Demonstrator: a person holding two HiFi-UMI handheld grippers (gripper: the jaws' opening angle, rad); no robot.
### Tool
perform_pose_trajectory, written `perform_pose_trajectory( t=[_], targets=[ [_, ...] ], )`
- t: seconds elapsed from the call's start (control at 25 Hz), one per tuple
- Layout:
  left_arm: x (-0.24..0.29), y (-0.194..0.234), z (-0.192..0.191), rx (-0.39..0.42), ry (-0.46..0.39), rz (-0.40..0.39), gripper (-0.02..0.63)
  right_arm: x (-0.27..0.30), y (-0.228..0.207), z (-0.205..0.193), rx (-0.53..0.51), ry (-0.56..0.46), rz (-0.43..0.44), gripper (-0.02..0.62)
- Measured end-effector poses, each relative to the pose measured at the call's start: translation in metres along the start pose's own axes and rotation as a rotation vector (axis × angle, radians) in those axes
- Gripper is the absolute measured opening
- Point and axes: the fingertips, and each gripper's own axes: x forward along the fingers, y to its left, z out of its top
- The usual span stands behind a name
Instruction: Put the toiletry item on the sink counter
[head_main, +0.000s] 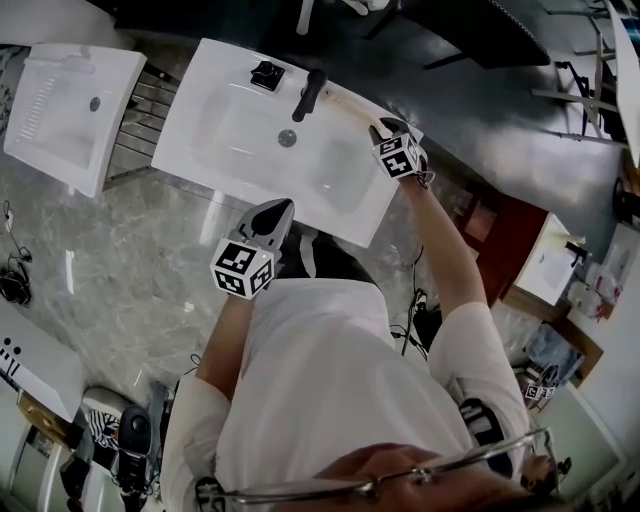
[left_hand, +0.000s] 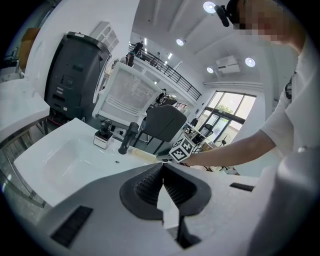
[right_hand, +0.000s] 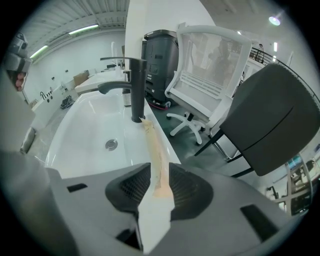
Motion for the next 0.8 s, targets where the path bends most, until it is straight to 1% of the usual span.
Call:
perform_pose_trajectory(
  t=[0.12, 0.28, 0.4, 0.68, 0.8],
  targets=[
    [0.002, -0.006, 0.003, 0.01, 0.003, -0.013, 0.005, -0.016, -0.004, 0.002, 0.001, -0.012, -0.009, 0.11],
    [0.003, -0.016, 0.006, 0.032, 0.006, -0.03, 0.005, -0.04, -0.008, 0.002, 0.029, -0.039, -0.018, 0.091],
    [0.004, -0.022, 0.009, 0.048, 0.004, -0.04, 0.005, -0.057, -0.009, 0.001, 0.025, -0.058, -0.024, 0.072],
    [0.007, -0.031, 0.011, 0.077, 0.008, -0.051, 0.005, -0.102, -0.012, -0.003, 0.027, -0.097, -0.045, 0.037],
    [0.009, -0.032, 0.015, 0.093, 0.006, -0.051, 0.005, -0.119, -0.013, -0.006, 0.054, -0.122, -0.055, 0.021]
  ],
)
